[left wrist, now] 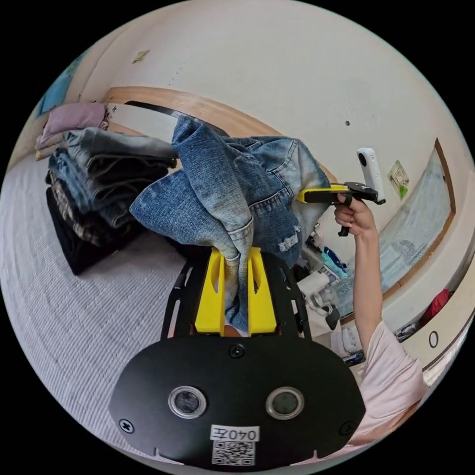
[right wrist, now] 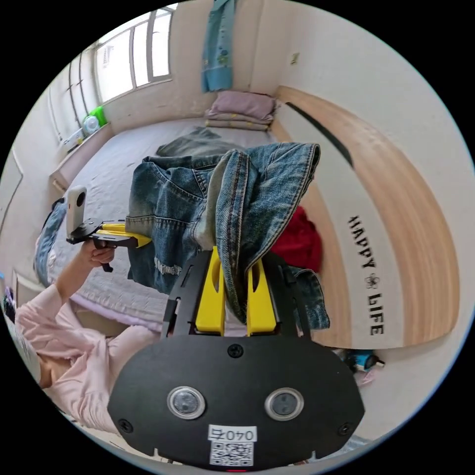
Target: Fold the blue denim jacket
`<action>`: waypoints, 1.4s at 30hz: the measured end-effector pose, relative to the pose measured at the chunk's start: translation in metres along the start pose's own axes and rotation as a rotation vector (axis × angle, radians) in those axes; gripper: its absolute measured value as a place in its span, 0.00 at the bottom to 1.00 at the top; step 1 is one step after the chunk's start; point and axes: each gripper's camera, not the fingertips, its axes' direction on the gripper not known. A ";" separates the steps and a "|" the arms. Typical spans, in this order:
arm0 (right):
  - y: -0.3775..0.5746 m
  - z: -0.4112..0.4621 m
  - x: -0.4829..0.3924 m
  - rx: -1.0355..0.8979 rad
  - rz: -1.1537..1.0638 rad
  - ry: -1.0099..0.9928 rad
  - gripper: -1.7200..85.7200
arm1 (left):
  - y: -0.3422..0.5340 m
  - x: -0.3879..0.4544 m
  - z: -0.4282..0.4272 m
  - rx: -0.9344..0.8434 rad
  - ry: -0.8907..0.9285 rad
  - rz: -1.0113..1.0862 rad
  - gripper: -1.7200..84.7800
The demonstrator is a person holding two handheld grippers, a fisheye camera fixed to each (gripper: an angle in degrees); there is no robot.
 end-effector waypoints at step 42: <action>0.037 0.449 -0.265 0.540 0.137 0.087 0.01 | 0.416 0.027 -0.145 0.004 -0.521 -0.290 0.01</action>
